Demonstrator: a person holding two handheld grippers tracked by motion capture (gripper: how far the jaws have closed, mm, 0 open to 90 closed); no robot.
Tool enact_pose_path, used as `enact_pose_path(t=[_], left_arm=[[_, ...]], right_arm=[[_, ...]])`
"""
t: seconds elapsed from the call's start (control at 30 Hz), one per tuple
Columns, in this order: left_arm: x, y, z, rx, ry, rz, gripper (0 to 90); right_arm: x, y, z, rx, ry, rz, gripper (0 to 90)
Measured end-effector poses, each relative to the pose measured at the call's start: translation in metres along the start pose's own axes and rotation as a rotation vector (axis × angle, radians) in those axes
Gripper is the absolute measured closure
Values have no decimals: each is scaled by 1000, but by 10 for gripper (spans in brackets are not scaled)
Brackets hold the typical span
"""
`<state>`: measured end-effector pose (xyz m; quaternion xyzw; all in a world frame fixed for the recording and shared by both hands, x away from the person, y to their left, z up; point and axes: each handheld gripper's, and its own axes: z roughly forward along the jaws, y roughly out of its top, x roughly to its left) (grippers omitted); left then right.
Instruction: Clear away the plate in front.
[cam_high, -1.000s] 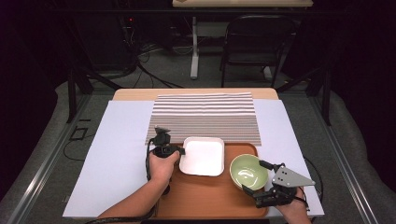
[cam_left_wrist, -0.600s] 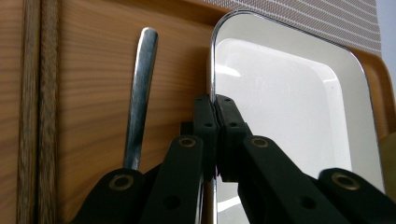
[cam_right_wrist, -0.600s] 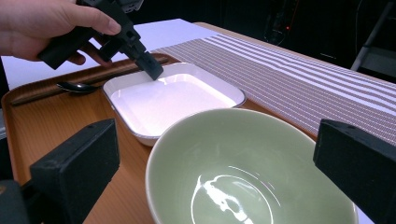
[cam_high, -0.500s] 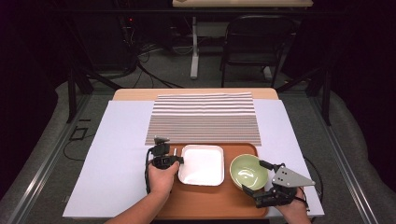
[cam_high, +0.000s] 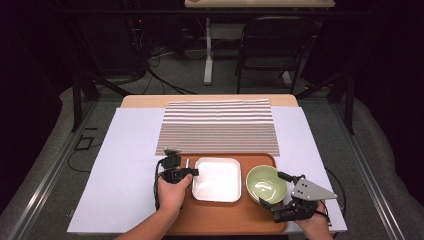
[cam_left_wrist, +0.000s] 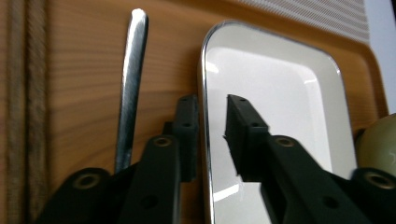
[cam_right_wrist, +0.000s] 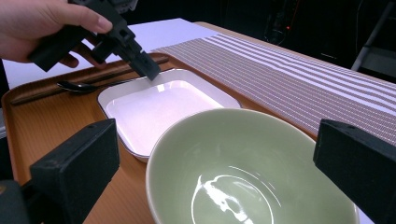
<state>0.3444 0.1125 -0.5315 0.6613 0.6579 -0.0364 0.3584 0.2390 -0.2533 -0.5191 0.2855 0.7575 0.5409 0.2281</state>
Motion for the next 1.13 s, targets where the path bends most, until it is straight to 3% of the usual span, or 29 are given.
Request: enact_pose_path(t=[0.1, 0.2, 0.3, 0.37, 0.47, 0.67, 0.87, 1.13], left_arm=[[1, 6, -11, -30, -11, 34, 622], [3, 11, -21, -103, 13, 151, 525], [9, 16, -30, -166, -5, 204, 457], [15, 18, -35, -196, -16, 218, 419], [30, 22, -42, -238, -1, 265, 364], [60, 22, -54, -295, 85, 360, 345], [91, 19, -65, -320, 144, 401, 335], [127, 12, -77, -364, 145, 350, 325]], right_arm=[[0, 0, 0, 1, 0, -1, 2], [0, 0, 0, 1, 0, -1, 2], [0, 0, 1, 2, 0, -1, 2], [0, 0, 1, 3, 0, -4, 2], [0, 0, 1, 3, -1, -3, 2], [0, -1, 1, 7, -4, 2, 2], [-1, -1, 2, 8, -10, 4, 2], [-5, -1, -1, -2, -25, 30, 4]])
